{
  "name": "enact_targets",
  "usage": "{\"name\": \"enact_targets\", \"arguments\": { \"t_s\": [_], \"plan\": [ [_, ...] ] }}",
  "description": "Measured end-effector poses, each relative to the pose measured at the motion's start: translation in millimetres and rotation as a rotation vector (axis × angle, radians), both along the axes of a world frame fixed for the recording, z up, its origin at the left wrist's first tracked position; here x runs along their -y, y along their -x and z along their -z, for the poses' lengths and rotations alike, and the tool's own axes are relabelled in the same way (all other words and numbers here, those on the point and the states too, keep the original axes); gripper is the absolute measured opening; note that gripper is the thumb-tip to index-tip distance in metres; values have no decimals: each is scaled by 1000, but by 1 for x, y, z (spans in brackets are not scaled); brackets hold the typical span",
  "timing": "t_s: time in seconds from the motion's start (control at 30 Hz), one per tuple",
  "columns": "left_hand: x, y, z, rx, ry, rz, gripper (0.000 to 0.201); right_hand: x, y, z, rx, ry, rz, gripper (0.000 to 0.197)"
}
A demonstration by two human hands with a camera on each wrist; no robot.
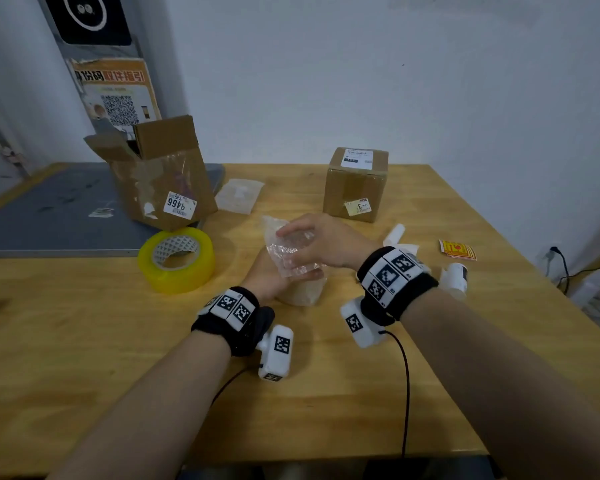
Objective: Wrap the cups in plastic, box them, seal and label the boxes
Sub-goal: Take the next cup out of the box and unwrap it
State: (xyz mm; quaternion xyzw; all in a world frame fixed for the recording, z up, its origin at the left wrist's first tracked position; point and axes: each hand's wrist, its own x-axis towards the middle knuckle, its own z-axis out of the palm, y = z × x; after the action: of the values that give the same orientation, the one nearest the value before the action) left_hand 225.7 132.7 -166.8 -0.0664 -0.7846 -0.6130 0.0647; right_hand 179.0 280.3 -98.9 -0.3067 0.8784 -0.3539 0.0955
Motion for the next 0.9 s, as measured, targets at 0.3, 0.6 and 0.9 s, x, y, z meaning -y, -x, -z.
{"name": "enact_targets", "arguments": {
  "t_s": [0.3,0.6,0.9],
  "plan": [
    [44,-13,-45,134,46,-231,67,3,-1,8,40,-11,-50,52],
    [1,-1,-18,117,21,-52,60,-3,-5,17,152,35,-6,93],
    [8,3,-14,59,82,4,40,-31,-11,26,144,-132,-69,76]
  ]
}}
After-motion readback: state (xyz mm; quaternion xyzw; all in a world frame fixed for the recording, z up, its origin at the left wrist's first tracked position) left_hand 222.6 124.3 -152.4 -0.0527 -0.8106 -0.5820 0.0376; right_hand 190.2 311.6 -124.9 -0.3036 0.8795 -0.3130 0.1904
